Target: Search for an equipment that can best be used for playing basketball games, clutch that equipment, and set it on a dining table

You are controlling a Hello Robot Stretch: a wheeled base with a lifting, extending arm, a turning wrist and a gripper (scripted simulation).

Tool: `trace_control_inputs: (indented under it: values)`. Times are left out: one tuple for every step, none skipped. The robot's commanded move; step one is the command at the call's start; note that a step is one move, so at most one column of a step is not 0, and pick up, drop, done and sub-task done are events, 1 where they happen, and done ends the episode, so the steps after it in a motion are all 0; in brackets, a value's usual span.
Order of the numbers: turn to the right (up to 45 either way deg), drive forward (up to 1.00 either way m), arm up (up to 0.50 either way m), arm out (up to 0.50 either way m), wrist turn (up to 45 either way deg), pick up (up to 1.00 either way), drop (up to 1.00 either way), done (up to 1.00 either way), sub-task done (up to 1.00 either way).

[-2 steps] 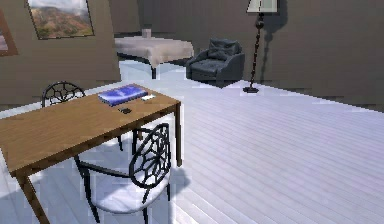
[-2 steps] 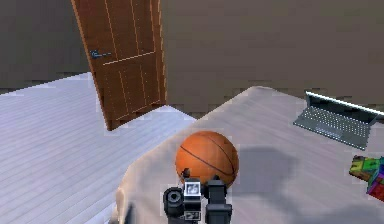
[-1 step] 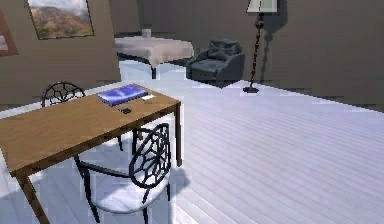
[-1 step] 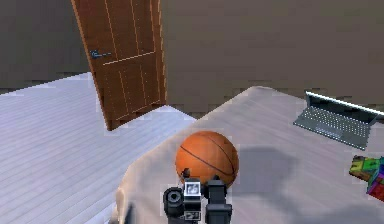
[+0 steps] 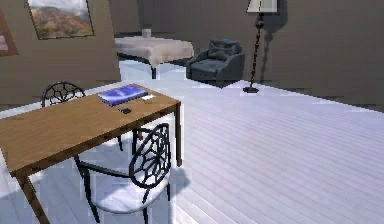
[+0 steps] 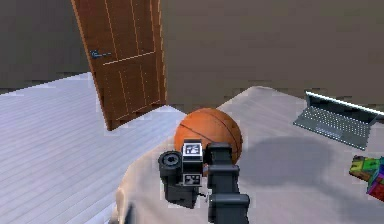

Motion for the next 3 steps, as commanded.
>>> trace_control_inputs:
  values:
    - [0.0, 0.00, 0.10, 0.00, 0.0, 0.00, 0.00, 0.00, 0.00]
    - [0.0, 0.00, 0.00, 0.00, -45.0, 0.00, 0.00, 0.00, 0.00]
    - [0.0, 0.00, 0.00, 0.00, -45.0, 0.00, 0.00, 0.00, 0.00]
